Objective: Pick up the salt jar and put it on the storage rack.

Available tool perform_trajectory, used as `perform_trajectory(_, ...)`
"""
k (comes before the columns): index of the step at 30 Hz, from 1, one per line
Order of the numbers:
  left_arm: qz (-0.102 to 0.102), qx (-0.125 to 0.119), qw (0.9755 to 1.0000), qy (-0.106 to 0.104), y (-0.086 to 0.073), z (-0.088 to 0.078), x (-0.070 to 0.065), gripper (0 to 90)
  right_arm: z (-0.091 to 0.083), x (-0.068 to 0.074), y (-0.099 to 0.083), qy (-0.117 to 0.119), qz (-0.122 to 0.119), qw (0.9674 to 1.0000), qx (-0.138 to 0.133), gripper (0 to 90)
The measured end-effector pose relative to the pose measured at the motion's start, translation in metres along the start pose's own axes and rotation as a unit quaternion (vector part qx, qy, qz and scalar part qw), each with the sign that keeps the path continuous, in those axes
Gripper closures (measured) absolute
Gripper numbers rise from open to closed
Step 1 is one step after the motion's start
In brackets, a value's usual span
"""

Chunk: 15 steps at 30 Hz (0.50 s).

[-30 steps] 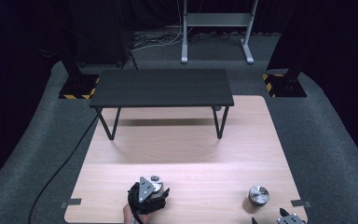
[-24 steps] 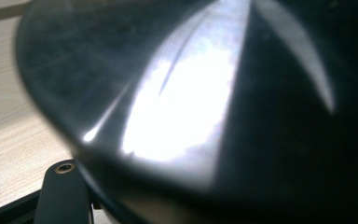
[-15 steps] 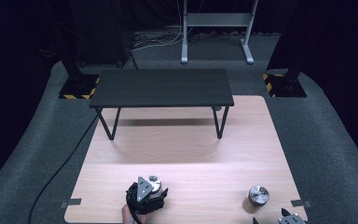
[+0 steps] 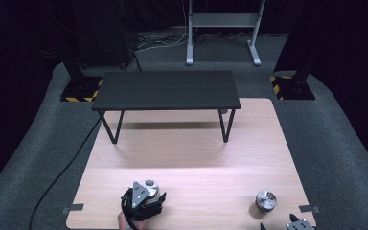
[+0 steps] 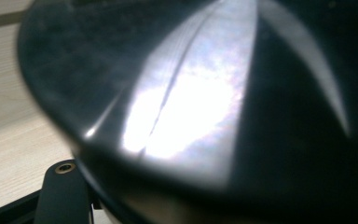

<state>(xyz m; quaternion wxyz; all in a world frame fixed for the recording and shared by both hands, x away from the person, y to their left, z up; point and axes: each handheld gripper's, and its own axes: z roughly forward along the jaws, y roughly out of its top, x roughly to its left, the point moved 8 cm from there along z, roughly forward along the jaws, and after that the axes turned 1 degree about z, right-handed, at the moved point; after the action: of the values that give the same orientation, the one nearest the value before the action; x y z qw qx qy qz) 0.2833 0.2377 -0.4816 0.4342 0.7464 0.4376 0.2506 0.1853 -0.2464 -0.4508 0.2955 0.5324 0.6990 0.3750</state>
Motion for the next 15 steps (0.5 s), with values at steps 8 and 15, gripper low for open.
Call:
perform_trajectory(8,0.000,0.002,1.0000,0.004,0.000,-0.006,0.003,30.6,0.000,0.000,0.001,-0.002,-0.001,1.0000,0.002,0.0)
perform_trajectory(15,0.002,0.001,0.9999,0.011,0.003,-0.011,0.005,30.6,-0.001,0.001,0.002,-0.004,0.001,1.0000,0.000,0.0)
